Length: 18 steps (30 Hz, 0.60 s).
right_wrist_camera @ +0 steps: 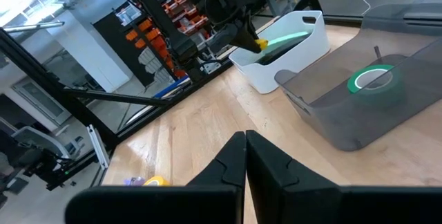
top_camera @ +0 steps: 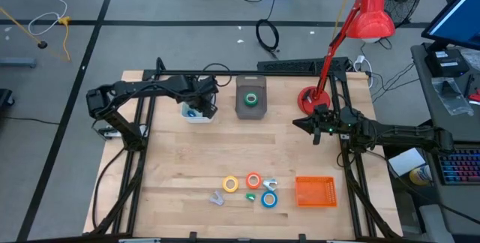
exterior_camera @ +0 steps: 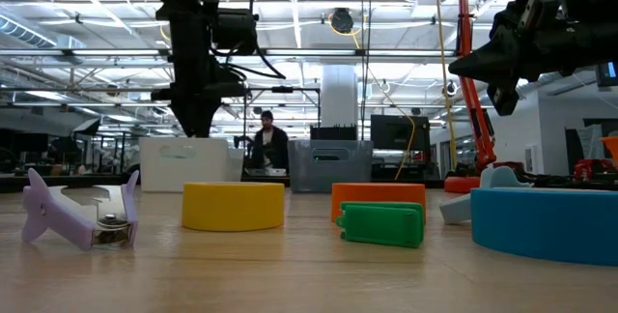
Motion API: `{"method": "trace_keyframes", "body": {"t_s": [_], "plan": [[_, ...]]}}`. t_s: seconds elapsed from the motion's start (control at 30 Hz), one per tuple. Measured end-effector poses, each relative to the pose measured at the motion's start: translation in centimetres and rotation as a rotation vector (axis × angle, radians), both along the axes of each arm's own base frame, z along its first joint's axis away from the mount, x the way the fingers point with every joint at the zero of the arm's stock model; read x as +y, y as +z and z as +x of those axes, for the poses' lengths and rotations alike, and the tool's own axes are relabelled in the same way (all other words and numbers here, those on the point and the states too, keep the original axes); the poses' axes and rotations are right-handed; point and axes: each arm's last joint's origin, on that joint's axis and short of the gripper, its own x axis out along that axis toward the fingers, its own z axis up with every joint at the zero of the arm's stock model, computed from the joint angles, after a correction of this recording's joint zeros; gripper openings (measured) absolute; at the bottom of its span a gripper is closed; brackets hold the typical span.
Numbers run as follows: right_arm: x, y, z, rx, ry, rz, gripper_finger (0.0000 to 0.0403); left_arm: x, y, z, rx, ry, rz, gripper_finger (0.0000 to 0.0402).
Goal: Pick and place Stapler, Stapler remover, tape
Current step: Put the small yellow stapler into the white bin
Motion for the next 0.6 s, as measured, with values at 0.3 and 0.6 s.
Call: {"method": "trace_keyframes", "body": {"t_s": [0.3,0.6], "plan": [[0.01,0.0,0.0,0.0,0.003,0.001,0.0004,-0.15,-0.01,-0.66,0.073,0.023,0.015,0.0136],[0.01,0.0,0.0,0.0,0.003,0.001,0.0004,-0.3,-0.05,-0.84,0.089,0.015,-0.01,0.0237]]}}
